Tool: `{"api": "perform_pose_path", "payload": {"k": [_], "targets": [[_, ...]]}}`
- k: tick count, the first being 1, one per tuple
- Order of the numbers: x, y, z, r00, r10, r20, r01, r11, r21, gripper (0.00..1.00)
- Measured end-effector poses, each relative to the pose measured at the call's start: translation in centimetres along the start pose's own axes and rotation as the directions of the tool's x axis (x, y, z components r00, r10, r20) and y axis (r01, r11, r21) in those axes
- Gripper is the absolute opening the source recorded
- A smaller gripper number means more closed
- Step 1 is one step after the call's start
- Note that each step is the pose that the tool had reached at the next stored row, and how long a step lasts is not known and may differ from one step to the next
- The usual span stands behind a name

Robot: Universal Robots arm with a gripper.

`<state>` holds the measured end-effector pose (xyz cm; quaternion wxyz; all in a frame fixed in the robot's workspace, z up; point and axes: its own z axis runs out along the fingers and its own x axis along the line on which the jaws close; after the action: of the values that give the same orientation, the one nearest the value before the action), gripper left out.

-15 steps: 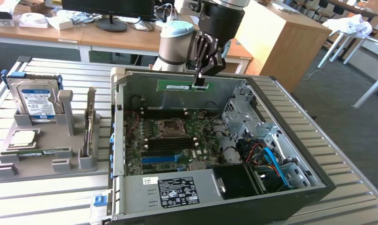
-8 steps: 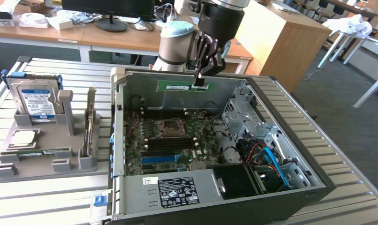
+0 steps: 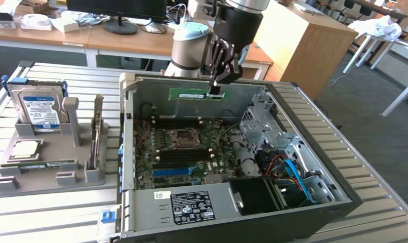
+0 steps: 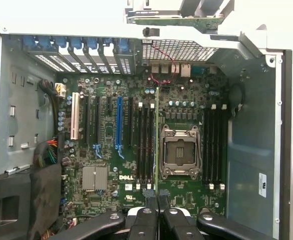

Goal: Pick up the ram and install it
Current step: 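Pick up the ram and move it above insertion slot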

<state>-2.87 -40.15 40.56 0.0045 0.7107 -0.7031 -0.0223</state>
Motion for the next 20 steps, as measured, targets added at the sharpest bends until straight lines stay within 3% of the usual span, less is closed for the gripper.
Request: {"api": "perform_pose_path", "payload": {"k": [20], "targets": [[0.01, -0.02, 0.52, 1.0, 0.0, 0.0, 0.0, 1.0, 0.0, 0.11]]}}
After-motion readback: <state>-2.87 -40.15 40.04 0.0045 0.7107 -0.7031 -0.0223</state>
